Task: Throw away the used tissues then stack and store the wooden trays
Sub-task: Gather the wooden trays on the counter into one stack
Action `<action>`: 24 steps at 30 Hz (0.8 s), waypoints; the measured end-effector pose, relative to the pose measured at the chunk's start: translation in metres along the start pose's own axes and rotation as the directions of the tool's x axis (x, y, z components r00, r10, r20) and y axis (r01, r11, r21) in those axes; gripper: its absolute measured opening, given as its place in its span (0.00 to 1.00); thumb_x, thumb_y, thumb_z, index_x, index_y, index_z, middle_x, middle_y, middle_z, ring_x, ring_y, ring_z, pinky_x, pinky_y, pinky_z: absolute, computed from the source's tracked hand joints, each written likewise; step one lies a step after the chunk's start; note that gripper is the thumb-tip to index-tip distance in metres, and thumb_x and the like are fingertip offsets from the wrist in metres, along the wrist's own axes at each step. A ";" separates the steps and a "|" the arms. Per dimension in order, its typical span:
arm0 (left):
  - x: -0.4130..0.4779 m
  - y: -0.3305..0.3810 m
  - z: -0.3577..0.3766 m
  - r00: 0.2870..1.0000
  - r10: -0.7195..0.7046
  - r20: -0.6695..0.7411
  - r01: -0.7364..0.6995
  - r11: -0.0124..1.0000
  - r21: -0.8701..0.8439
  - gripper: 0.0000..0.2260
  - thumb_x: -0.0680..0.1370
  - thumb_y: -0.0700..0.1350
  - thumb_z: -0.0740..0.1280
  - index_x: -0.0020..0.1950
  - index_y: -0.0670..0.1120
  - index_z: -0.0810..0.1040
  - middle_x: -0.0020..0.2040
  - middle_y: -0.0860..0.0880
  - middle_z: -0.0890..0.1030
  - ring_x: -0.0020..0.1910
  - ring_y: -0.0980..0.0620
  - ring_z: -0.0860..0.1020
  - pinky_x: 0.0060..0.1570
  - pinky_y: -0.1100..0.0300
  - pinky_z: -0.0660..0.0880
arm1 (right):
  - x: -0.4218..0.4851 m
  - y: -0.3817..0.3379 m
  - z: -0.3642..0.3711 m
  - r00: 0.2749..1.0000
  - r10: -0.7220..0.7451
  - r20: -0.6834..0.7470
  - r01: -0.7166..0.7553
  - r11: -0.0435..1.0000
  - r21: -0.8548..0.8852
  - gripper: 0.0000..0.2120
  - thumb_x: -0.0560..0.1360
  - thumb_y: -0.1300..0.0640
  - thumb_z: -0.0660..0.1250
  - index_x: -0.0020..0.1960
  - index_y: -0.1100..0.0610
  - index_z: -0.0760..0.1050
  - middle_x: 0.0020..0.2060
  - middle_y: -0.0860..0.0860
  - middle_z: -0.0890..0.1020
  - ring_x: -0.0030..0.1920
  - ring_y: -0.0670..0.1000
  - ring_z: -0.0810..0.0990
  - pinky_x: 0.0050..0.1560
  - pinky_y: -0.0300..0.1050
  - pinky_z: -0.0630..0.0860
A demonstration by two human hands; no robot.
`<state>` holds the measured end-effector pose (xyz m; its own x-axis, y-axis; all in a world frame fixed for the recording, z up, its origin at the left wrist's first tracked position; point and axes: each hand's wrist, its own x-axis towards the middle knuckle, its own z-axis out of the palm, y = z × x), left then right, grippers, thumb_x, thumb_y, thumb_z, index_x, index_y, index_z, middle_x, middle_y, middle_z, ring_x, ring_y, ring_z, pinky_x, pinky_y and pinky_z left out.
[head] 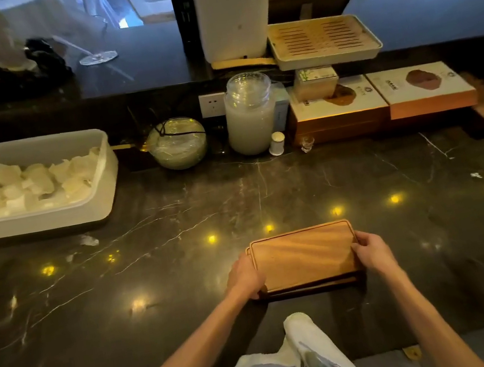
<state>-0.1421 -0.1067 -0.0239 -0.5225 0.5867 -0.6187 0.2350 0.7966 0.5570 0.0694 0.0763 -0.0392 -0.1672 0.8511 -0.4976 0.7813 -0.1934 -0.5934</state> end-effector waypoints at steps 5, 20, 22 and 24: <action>0.000 -0.002 0.001 0.998 -0.008 -0.069 0.013 0.998 0.068 0.20 0.77 0.40 0.67 0.67 0.45 0.66 0.63 0.43 0.74 0.58 0.43 0.77 0.53 0.48 0.81 | -0.003 0.015 0.018 1.000 -0.011 -0.018 0.011 1.000 0.017 0.18 0.78 0.64 0.62 0.67 0.57 0.75 0.55 0.55 0.83 0.53 0.54 0.78 0.50 0.44 0.72; 0.004 -0.014 0.002 0.999 -0.045 -0.012 0.045 0.999 -0.012 0.19 0.78 0.41 0.66 0.67 0.42 0.65 0.64 0.42 0.74 0.63 0.43 0.74 0.63 0.47 0.75 | -0.013 0.027 0.032 0.999 -0.031 -0.037 0.033 0.996 0.079 0.20 0.81 0.59 0.59 0.73 0.54 0.68 0.62 0.55 0.77 0.61 0.55 0.75 0.61 0.55 0.74; 0.005 -0.015 0.004 0.999 -0.035 -0.014 0.035 0.999 -0.015 0.18 0.78 0.41 0.65 0.66 0.42 0.67 0.64 0.42 0.74 0.63 0.44 0.74 0.63 0.47 0.75 | -0.014 0.026 0.031 1.000 -0.009 -0.029 0.012 0.995 0.102 0.20 0.81 0.59 0.59 0.73 0.54 0.67 0.63 0.55 0.77 0.64 0.57 0.74 0.62 0.56 0.74; 0.007 -0.017 0.005 0.999 -0.030 -0.013 0.029 0.999 -0.041 0.16 0.79 0.41 0.65 0.65 0.42 0.69 0.63 0.43 0.75 0.61 0.45 0.75 0.62 0.47 0.76 | -0.014 0.028 0.029 1.000 -0.003 -0.018 0.005 0.993 0.119 0.21 0.81 0.60 0.60 0.73 0.54 0.67 0.64 0.56 0.76 0.64 0.57 0.74 0.61 0.54 0.74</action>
<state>-0.1458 -0.1155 -0.0399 -0.5403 0.5606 -0.6275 0.1856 0.8068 0.5609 0.0762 0.0446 -0.0673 -0.1586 0.8605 -0.4841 0.7033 -0.2456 -0.6671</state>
